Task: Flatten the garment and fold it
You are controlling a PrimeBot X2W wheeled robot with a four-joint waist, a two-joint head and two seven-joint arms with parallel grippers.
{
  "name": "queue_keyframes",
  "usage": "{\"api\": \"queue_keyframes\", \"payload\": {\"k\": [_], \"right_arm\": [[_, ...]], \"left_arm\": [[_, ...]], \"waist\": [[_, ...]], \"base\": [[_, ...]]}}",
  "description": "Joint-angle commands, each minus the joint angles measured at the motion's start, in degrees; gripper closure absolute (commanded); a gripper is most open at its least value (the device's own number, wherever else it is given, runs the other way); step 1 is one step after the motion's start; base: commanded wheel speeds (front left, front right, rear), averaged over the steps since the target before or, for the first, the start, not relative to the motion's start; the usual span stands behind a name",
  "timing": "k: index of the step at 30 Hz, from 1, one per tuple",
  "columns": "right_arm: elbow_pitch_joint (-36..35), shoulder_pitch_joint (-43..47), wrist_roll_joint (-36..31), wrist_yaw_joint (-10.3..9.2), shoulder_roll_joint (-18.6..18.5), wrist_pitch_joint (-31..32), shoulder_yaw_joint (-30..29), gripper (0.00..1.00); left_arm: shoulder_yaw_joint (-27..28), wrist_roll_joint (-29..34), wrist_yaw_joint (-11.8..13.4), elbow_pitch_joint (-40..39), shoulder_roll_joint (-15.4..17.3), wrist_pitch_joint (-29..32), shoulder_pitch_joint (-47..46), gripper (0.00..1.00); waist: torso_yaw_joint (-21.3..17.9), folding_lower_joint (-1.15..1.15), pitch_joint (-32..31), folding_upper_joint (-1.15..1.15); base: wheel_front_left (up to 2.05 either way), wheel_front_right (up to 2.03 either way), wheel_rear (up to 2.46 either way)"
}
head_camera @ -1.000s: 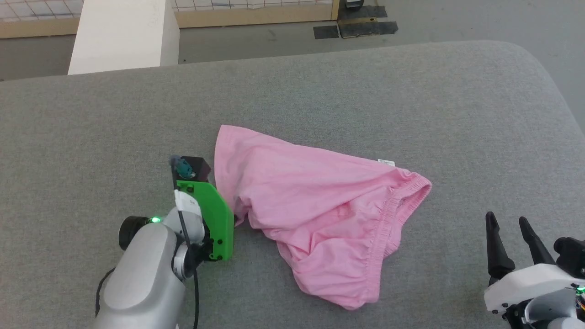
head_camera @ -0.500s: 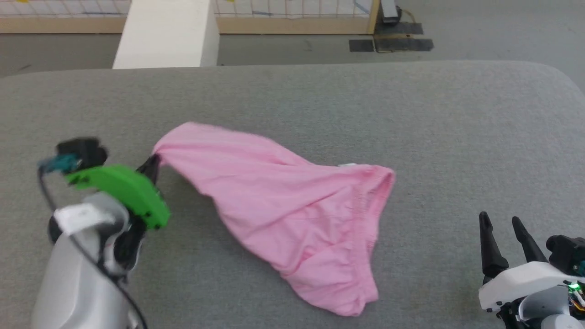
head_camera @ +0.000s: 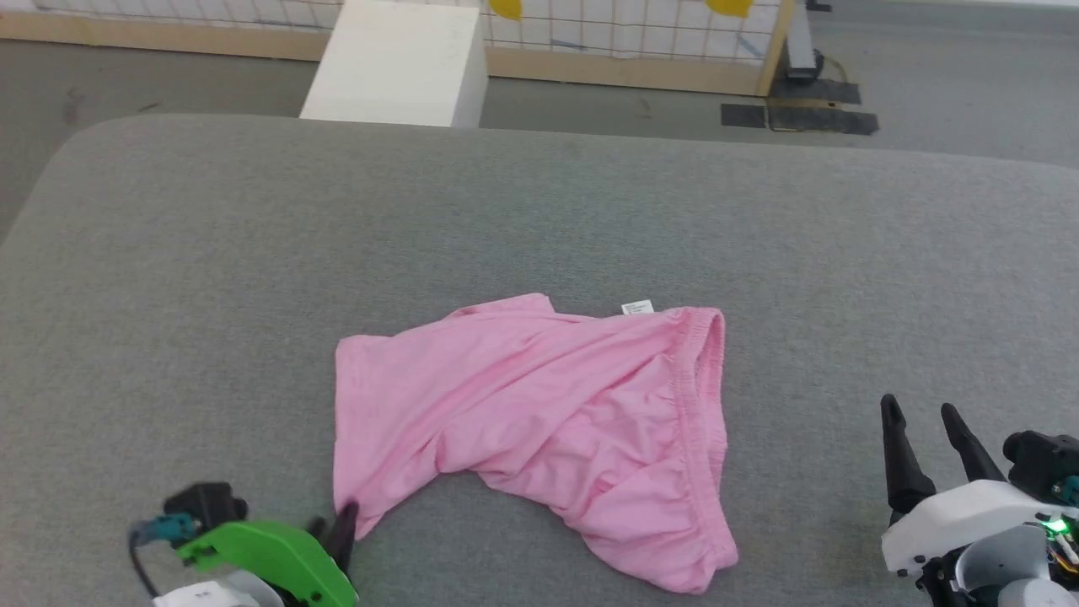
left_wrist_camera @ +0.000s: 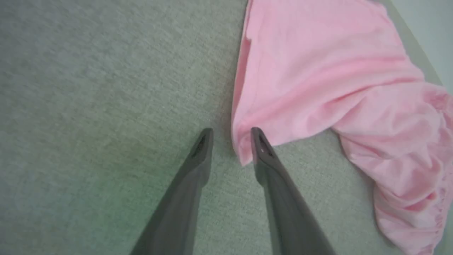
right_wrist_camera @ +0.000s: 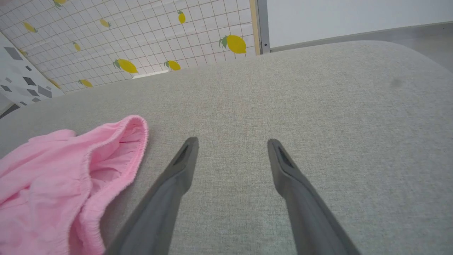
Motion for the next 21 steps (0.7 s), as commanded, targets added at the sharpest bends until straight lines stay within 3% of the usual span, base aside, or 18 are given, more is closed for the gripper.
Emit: {"api": "queue_keyframes", "payload": {"k": [1,6,11,17,21], "right_arm": [[-0.5,-0.7,-0.5,-0.08,0.0,0.8,0.3,0.0],[-1.6,-4.6,-1.6,-0.08,0.0,7.0,3.4,0.0],[-0.3,-13.0,-5.8,-0.08,0.0,20.8,9.4,0.0],[3.5,-23.1,-11.8,-0.08,0.0,34.4,16.3,0.0],[7.2,-27.3,-16.2,-0.08,0.0,38.8,17.6,0.0]], "left_arm": [[0.8,0.3,-0.8,-1.1,0.1,-2.7,-1.6,0.0],[2.2,6.8,-4.5,-3.4,2.2,-19.5,-5.5,0.0],[-0.3,14.1,-7.3,-1.6,3.5,-33.3,-7.2,0.0],[-1.1,15.0,-8.5,0.7,2.1,-37.8,-9.3,0.0],[-1.2,14.9,-9.2,1.5,1.8,-38.5,-10.8,0.0]], "waist": [[1.2,0.0,-0.3,0.42],[1.7,0.0,0.6,0.42],[2.1,0.0,3.0,0.42],[3.4,0.0,6.2,0.42],[4.5,0.0,8.4,0.42]], "base": [[0.0,0.0,0.0],[0.0,0.0,0.0],[0.0,0.0,0.0],[0.0,0.0,0.0],[0.0,0.0,0.0]]}}
